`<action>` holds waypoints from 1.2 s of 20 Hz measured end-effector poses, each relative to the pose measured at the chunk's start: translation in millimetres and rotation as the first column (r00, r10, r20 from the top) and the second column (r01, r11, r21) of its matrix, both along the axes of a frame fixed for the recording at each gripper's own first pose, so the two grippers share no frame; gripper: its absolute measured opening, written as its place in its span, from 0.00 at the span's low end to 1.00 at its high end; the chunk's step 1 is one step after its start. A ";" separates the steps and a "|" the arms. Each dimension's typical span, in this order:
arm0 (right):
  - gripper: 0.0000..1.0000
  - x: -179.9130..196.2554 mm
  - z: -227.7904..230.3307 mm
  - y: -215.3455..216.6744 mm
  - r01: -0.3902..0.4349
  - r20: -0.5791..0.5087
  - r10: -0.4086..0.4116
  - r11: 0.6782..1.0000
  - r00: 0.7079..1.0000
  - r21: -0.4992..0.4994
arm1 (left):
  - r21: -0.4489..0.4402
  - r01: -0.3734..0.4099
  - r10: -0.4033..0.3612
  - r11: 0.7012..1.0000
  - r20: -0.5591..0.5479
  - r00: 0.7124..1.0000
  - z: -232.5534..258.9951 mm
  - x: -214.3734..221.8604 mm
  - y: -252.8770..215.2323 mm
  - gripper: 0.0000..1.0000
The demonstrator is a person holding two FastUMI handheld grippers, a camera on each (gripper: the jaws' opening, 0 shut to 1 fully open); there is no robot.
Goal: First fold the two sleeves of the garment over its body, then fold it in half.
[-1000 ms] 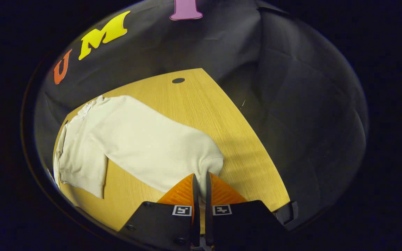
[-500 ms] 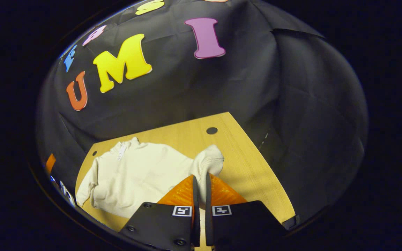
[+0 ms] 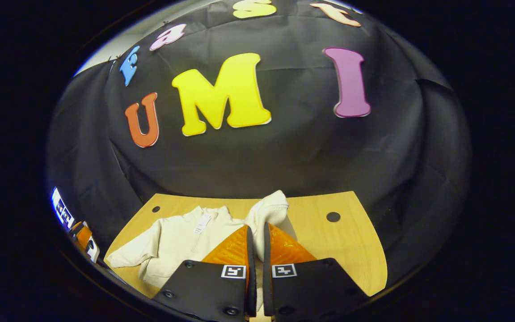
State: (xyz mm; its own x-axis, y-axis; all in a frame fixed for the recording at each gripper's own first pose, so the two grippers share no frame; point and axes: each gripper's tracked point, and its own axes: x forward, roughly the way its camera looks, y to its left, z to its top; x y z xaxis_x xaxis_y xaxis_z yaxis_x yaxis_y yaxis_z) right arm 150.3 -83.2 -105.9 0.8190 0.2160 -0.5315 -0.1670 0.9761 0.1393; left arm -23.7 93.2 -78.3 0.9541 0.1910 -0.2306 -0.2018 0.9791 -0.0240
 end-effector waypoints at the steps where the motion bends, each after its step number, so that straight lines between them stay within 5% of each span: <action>1: 0.07 7.7 -2.9 18.3 -0.031 -0.002 0.031 0.999 1.000 -0.009 | 0.003 -0.018 0.018 1.000 0.004 1.000 2.8 -3.2 7.8 0.98; 14: 0.07 57.7 -112.2 230.9 -0.318 -0.078 0.310 0.941 0.948 -0.119 | 0.052 -0.189 0.190 0.981 -0.017 0.982 3.7 -48.3 80.9 0.98; 24: 0.06 76.4 -238.7 337.6 -0.385 -0.172 0.353 0.899 0.920 -0.211 | 0.075 -0.217 0.223 0.973 -0.083 0.971 -14.6 -60.1 107.4 0.97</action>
